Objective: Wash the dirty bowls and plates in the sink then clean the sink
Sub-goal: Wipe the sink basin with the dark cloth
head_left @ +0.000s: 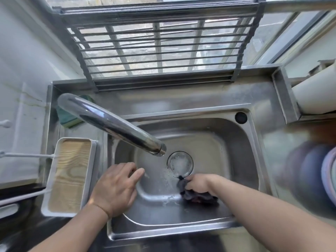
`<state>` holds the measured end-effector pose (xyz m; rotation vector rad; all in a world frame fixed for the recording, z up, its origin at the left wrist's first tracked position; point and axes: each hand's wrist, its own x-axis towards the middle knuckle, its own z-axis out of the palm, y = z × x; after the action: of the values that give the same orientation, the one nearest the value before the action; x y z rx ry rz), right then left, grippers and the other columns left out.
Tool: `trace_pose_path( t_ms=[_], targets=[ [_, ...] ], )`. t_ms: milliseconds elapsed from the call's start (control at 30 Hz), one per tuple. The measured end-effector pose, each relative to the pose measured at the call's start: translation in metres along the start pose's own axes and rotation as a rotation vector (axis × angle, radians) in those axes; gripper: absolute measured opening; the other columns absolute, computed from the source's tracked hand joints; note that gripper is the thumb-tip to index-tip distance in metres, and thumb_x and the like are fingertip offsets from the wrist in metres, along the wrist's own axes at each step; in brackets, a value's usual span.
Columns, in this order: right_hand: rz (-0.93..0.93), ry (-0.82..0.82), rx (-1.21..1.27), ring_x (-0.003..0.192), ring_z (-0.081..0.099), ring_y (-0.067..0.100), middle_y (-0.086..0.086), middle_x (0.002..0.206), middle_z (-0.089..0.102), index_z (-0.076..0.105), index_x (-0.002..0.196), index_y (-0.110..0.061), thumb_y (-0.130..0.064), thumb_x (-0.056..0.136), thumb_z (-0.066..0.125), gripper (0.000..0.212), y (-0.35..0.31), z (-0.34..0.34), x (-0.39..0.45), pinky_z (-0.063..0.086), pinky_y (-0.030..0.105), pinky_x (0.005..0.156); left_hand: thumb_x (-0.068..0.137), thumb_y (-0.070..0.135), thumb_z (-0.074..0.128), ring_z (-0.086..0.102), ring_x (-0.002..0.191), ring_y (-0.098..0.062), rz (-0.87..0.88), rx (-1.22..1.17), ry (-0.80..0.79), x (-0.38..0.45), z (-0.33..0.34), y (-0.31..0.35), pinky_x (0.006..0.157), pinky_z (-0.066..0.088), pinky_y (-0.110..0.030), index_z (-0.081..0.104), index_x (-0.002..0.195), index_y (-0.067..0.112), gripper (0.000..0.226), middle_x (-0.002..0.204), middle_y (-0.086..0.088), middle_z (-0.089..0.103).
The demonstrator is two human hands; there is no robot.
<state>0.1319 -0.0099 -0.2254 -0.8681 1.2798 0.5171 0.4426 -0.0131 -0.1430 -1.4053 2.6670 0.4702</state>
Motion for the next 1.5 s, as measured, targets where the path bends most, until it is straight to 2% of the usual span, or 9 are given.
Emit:
trace_pose_path(
  t_ms=[200,333,500,633,733,833,1033,1300,1500],
  targets=[
    [-0.261,-0.027,0.354,0.061,0.057,0.010,0.007,0.077,0.057,0.059,0.090,-0.011,0.007,0.103,0.033,0.034,-0.085,0.076,0.051,0.045,0.016,0.055,0.072,0.025,0.059,0.057,0.079,-0.032,-0.021,0.004,-0.028,-0.001,0.000,0.000,0.069,0.049,-0.044,0.070,0.114,0.015,0.044,0.101,-0.008,0.060],
    [-0.197,-0.074,0.689,0.053,0.056,0.008,-0.003,0.065,0.059,0.066,0.084,-0.025,-0.022,0.099,0.055,0.019,-0.127,0.088,0.046,0.041,0.021,0.051,0.072,0.024,0.060,0.056,0.079,-0.031,-0.028,-0.003,-0.025,0.000,0.000,0.001,0.068,0.048,-0.043,0.070,0.113,0.016,0.043,0.100,-0.005,0.059],
    [-0.223,-0.405,1.173,0.075,0.067,0.027,0.012,0.085,0.064,0.062,0.091,-0.011,-0.031,0.101,0.048,0.026,-0.129,0.013,0.032,0.059,0.041,0.077,0.069,0.024,0.063,0.055,0.078,-0.030,-0.017,-0.016,-0.041,-0.001,0.000,-0.001,0.067,0.047,-0.043,0.069,0.110,0.018,0.042,0.099,-0.004,0.058],
    [-0.261,-0.353,1.147,0.080,0.047,0.025,0.011,0.089,0.044,0.054,0.086,-0.012,-0.029,0.086,0.057,0.018,-0.076,-0.071,-0.003,0.049,0.039,0.081,0.069,0.024,0.061,0.056,0.077,-0.031,-0.004,-0.009,-0.019,-0.002,0.005,-0.004,0.067,0.048,-0.042,0.071,0.111,0.016,0.044,0.099,-0.006,0.060],
    [-0.145,-0.053,1.311,0.063,0.026,0.020,0.003,0.073,0.028,0.045,0.070,-0.014,-0.025,0.078,0.058,0.019,-0.028,-0.098,-0.010,0.028,0.032,0.063,0.072,0.025,0.059,0.057,0.076,-0.032,0.001,-0.009,-0.009,-0.001,0.005,-0.005,0.066,0.048,-0.042,0.072,0.110,0.016,0.041,0.098,-0.006,0.060],
    [-0.058,0.774,1.446,0.077,0.061,0.024,0.006,0.090,0.068,0.069,0.105,-0.018,-0.025,0.097,0.052,0.021,-0.001,-0.099,0.023,0.051,0.035,0.069,0.071,0.026,0.059,0.056,0.074,-0.032,0.009,0.013,-0.016,-0.001,0.005,-0.004,0.066,0.047,-0.042,0.072,0.106,0.017,0.039,0.094,-0.005,0.060],
    [0.007,1.027,0.684,0.121,0.056,0.044,0.025,0.130,0.059,0.067,0.125,-0.010,-0.032,0.099,0.046,0.040,-0.062,-0.068,0.071,0.046,0.040,0.103,0.071,0.028,0.057,0.056,0.073,-0.031,0.004,0.043,-0.063,0.003,0.001,-0.002,0.066,0.047,-0.041,0.072,0.094,0.018,0.030,0.088,-0.004,0.059],
    [-0.420,0.433,-0.238,0.132,0.051,0.030,0.009,0.142,0.057,0.061,0.138,-0.028,-0.040,0.103,0.046,0.039,-0.173,0.020,0.070,0.044,0.043,0.108,0.075,0.024,0.053,0.054,0.081,-0.036,-0.041,0.018,-0.032,0.003,0.001,0.000,0.069,0.046,-0.044,0.067,0.108,0.009,0.039,0.103,-0.014,0.057],
    [-0.197,0.190,-0.848,0.118,0.051,0.034,0.007,0.119,0.059,0.059,0.118,-0.027,-0.044,0.085,0.040,0.041,-0.144,0.084,0.049,0.037,0.054,0.095,0.076,0.022,0.053,0.054,0.079,-0.035,-0.027,0.028,-0.041,-0.001,0.001,0.002,0.070,0.044,-0.045,0.068,0.109,0.009,0.038,0.101,-0.014,0.059]
  ],
)
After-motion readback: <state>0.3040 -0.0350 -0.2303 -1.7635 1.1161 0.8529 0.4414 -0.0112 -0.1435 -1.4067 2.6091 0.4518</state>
